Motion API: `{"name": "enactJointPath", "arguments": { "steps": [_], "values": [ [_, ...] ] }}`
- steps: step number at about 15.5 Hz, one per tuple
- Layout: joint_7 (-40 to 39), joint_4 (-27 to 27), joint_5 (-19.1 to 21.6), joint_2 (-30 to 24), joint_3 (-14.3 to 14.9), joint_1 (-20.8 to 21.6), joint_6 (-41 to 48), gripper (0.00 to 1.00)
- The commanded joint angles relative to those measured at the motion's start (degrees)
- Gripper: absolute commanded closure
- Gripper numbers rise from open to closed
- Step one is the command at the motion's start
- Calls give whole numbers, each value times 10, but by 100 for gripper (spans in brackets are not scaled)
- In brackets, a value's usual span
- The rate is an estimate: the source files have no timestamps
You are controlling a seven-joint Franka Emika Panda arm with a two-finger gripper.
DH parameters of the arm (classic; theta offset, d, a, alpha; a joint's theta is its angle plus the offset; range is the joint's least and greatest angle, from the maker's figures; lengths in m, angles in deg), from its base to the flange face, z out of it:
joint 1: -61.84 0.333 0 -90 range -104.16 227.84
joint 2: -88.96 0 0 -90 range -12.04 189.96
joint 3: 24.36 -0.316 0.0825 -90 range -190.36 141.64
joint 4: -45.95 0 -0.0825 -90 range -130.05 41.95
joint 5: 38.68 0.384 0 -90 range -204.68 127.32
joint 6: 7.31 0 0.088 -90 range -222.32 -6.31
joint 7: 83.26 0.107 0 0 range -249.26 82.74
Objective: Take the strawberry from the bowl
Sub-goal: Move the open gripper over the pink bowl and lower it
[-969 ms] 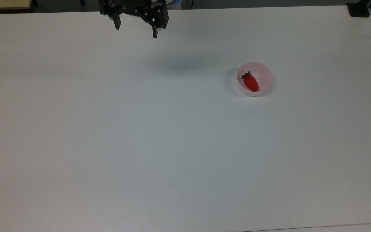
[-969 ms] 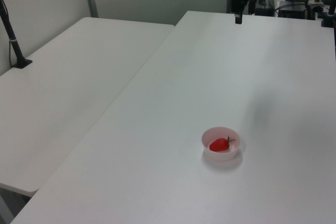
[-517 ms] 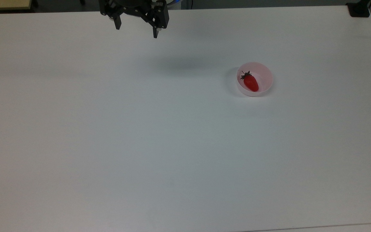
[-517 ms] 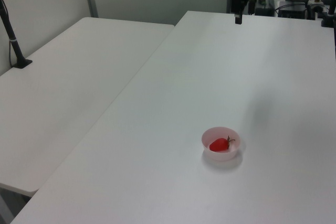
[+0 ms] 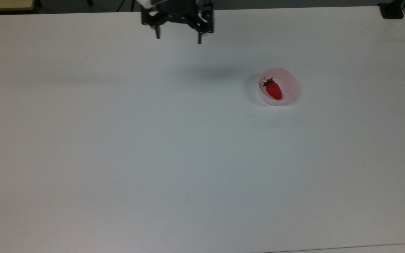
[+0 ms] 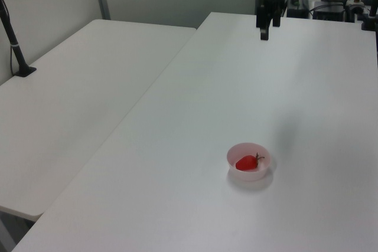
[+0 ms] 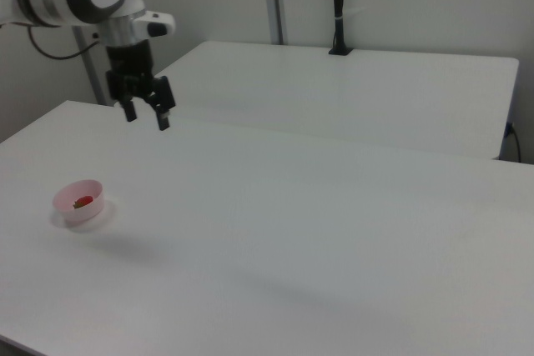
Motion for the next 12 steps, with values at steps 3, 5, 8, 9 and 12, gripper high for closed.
{"name": "enactJointPath", "arguments": {
  "steps": [3, 5, 8, 9, 12],
  "values": [
    [0, -6, 4, 45, 3, 104, -19, 0],
    [4, -7, 4, 68, 3, 148, -59, 0],
    [7, -6, -3, 112, 4, 192, -84, 0],
    [8, -7, -5, 121, 4, 202, -99, 0],
    [3, -7, -8, 150, 3, 220, -139, 0]
  ]
}}
